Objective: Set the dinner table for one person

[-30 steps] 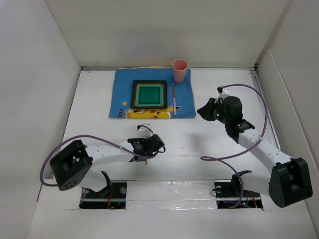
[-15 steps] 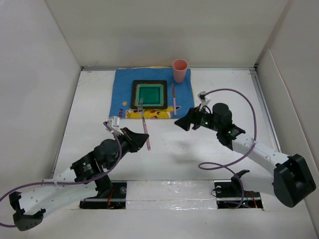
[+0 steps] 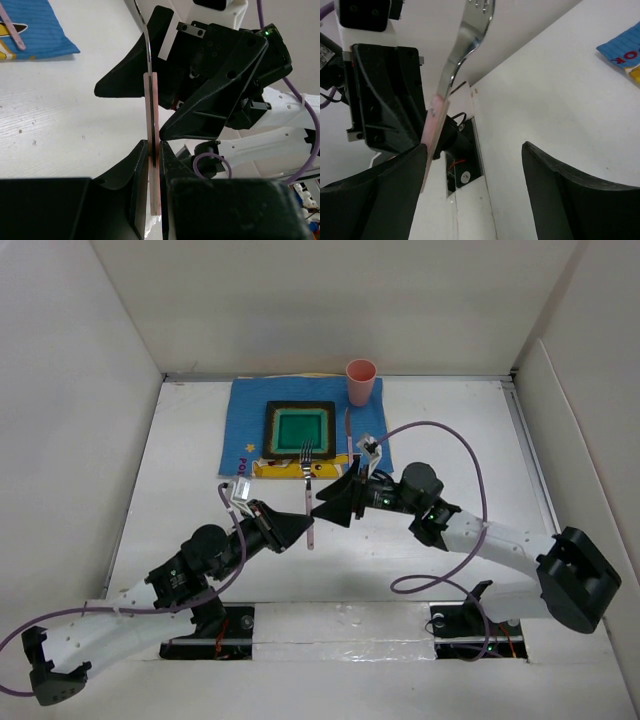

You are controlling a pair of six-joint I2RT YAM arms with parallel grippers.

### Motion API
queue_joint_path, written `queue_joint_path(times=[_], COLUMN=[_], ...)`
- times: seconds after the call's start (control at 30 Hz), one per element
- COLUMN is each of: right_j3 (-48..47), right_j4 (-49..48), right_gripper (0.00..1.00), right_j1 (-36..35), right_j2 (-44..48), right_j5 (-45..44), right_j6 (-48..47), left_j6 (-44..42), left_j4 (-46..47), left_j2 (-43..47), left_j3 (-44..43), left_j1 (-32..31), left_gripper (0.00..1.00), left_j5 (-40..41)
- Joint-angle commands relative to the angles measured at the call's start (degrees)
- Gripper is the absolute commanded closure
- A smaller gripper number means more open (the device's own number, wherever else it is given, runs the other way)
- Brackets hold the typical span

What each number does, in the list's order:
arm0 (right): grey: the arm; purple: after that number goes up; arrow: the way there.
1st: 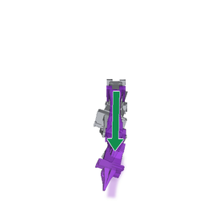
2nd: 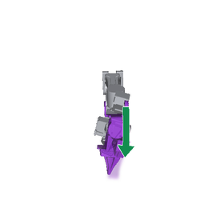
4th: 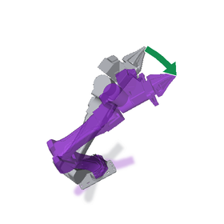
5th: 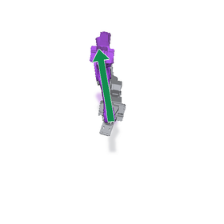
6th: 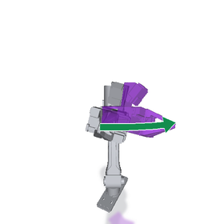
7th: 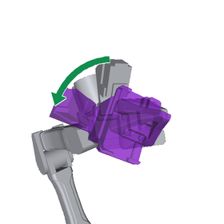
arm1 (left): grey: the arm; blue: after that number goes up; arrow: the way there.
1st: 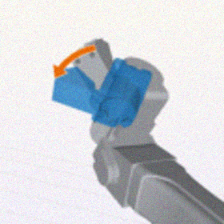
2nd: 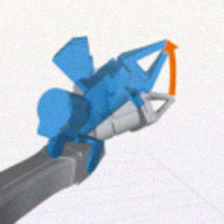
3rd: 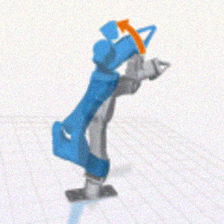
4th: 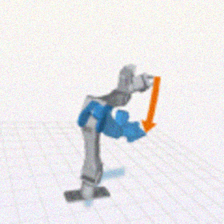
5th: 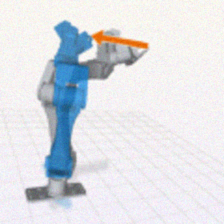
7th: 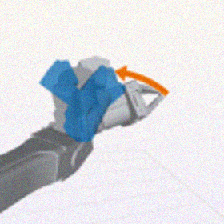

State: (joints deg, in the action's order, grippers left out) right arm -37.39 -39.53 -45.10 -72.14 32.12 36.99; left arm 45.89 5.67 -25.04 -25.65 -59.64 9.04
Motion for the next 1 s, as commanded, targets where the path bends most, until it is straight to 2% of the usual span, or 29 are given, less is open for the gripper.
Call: queue_joint_path(times=[0.0, 0.17, 0.3, 0.4, 0.43, 0.5, 0.53, 0.57, 0.6, 0.63, 0.73, 0.83, 0.97], right_j3=[-3.2, -3.9, -5.2, -5.5, -5.3, -4.5, -4.3, -4.4, -5.0, -5.6, -7.6, -9.5, -10.1], right_j4=[-9.1, -14.0, -13.3, -13.4, -13.6, -13.4, -12.9, -11.0, -9.4, -5.3, 0.2, 6.8, 7.2], right_gripper=[0.21, 0.24, 0.27, 0.45, 0.64, 0.86, 1.0, 1.0, 1.0, 1.0, 1.0, 1.0, 1.0], right_j1=[-1.4, -1.4, -1.4, -1.4, -1.4, -1.4, -1.4, -1.4, -1.4, -1.4, -1.9, -1.9, -2.4], right_j2=[-3.4, -6.1, -6.0, -6.9, -6.8, -6.5, -6.3, -6.3, -6.2, -5.8, -5.8, -6.4, -6.9], right_j5=[1.5, 1.7, 1.4, 1.1, 0.9, -0.2, -2.2, -2.8, -4.0, -6.3, -11.2, -15.3, -19.0], right_j6=[2.1, 4.4, 4.0, 4.1, 4.2, 5.1, 5.7, 5.8, 5.7, 5.7, 5.8, 6.2, 9.5], left_j6=[-1.2, -0.3, 1.0, 0.8, 0.7, 0.4, 0.3, -0.6, -1.2, -1.5, -3.8, -4.8, -6.9], left_j4=[8.6, 10.6, 11.7, 11.0, 10.3, 8.4, 7.1, 3.8, 1.7, -0.6, -5.0, -7.3, -7.1], left_j2=[0.3, -1.6, -1.2, -0.7, -0.5, -0.2, -0.3, -0.5, -1.0, -2.2, -4.8, -7.0, -10.2], left_j3=[0.6, 1.6, 3.4, 3.3, 3.3, 2.5, 1.9, 1.2, -0.8, -1.9, -5.3, -6.3, -5.7], left_j1=[-0.2, -0.2, -0.2, -0.2, -0.2, -0.2, -0.2, -0.2, -0.2, -0.2, -0.2, -0.2, -0.2], left_gripper=[1.0, 1.0, 1.0, 1.0, 1.0, 1.0, 1.0, 0.99, 0.89, 0.7, 0.5, 0.48, 0.48], left_j5=[-5.7, -10.9, -12.1, -12.4, -11.3, -10.2, -7.6, -6.5, -5.3, -2.3, -0.1, 2.0, 4.9])
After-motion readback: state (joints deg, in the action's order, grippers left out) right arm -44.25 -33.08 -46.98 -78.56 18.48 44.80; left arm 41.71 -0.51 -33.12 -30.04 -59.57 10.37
